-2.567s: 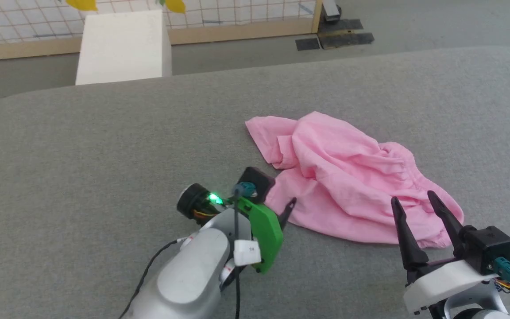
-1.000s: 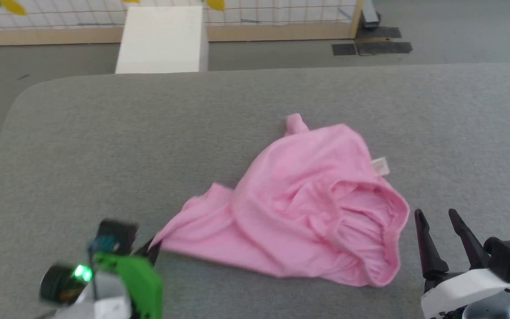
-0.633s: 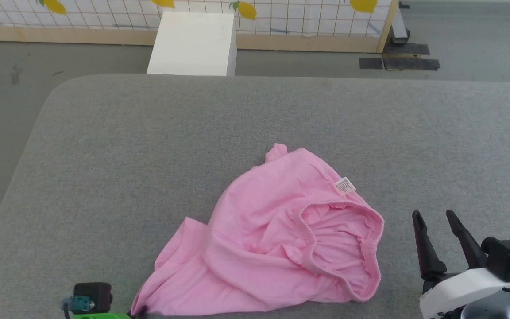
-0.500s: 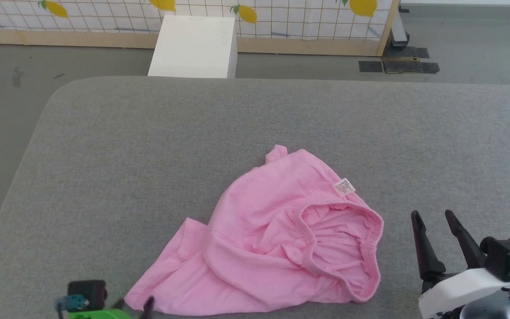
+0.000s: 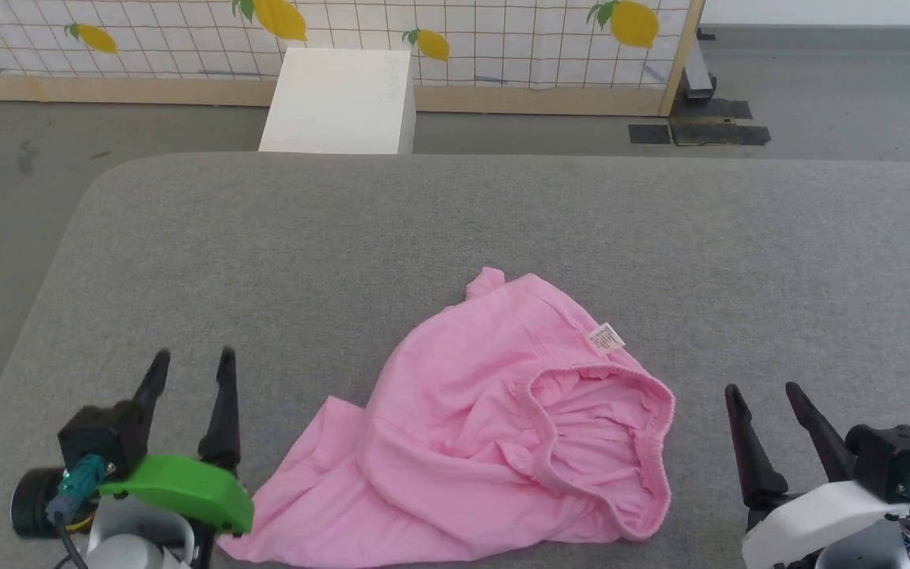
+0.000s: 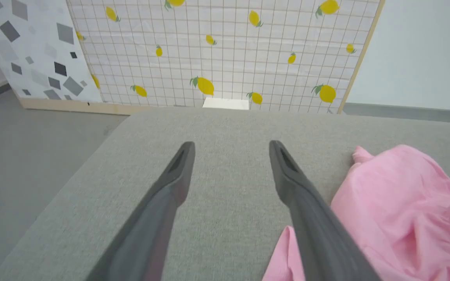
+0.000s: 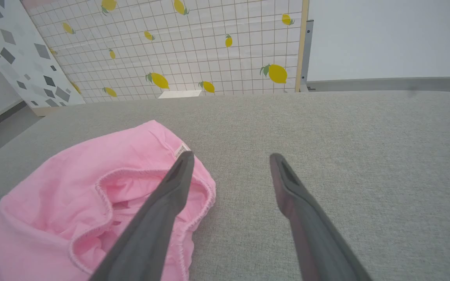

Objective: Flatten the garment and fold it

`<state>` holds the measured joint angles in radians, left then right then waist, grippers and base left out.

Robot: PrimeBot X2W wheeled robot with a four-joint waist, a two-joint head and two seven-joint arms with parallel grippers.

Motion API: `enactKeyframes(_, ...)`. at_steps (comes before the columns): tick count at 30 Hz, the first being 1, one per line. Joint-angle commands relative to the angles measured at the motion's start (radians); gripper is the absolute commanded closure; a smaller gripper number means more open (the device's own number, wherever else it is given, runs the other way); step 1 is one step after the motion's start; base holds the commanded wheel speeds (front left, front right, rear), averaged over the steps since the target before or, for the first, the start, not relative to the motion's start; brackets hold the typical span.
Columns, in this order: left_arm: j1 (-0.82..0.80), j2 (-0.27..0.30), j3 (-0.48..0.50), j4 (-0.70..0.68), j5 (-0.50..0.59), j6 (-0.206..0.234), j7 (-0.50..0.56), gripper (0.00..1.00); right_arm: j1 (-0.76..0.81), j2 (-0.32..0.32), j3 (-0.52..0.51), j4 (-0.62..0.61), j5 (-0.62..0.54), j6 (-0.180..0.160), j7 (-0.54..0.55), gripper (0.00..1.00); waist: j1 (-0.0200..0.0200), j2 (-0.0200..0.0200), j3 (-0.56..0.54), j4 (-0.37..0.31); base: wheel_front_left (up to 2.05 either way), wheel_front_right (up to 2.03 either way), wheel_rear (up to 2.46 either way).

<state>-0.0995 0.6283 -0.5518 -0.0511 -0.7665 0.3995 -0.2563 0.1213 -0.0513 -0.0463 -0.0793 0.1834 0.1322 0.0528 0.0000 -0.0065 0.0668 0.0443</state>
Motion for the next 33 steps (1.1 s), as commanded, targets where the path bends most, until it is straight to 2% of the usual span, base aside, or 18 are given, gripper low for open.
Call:
enactKeyframes(1, -0.009, -0.032, 0.035, -0.016, 0.056, -0.018, -0.005, 0.0, 0.009, 0.001, 0.003, -0.007, -0.01, -0.002, 0.006, 0.0, 0.0, 0.0065, 0.0, 0.0, 0.0, 0.0, 0.0)
enactKeyframes(7, 0.039, -0.13, 0.155, -0.035, 0.213, -0.103, -0.005, 0.0, -0.006, 0.001, 0.053, 0.011, -0.009, -0.002, 0.072, 0.0, 0.0, 0.0065, 0.002, -0.001, 0.0, 0.0, 0.0)
enactKeyframes(15, 0.054, -0.212, 0.224, 0.002, 0.293, -0.188, -0.005, 0.0, -0.139, -0.016, 0.226, 0.127, 0.089, -0.002, 0.25, 0.0, 0.0, 0.0065, 0.025, 0.024, 0.0, 0.0, 0.0)
enactKeyframes(20, 0.043, -0.258, 0.25, 0.028, 0.324, -0.226, -0.005, 0.0, -0.289, -0.061, 0.368, 0.237, 0.177, -0.002, 0.346, 0.0, 0.0, 0.0065, 0.041, 0.052, 0.0, 0.0, 0.0)
enactKeyframes(26, 0.032, -0.307, 0.273, 0.066, 0.355, -0.275, -0.005, 0.0, -0.455, -0.08, 0.469, 0.429, 0.255, -0.002, 0.415, 0.0, 0.0, 0.0065, 0.059, 0.08, 0.0, 0.0, 0.0)
enactKeyframes(27, 0.03, -0.315, 0.278, 0.072, 0.36, -0.281, -0.005, 0.0, -0.475, -0.077, 0.478, 0.456, 0.27, -0.002, 0.414, 0.65, 0.0, 0.0065, 0.063, 0.083, 0.0, 0.0, 0.0)
enactKeyframes(28, 0.029, -0.32, 0.281, 0.076, 0.364, -0.286, -0.005, 0.0, -0.492, -0.078, 0.486, 0.475, 0.277, -0.002, 0.408, 1.0, 0.0, 0.0065, 0.065, 0.085, 0.0, 0.0, 0.0)
enactKeyframes(33, 0.026, -0.345, 0.305, 0.091, 0.383, -0.307, -0.005, 0.0, -0.579, -0.098, 0.499, 0.528, 0.311, -0.002, 0.346, 1.0, 0.0, 0.0065, 0.075, 0.084, 0.0, 0.0, 0.0)
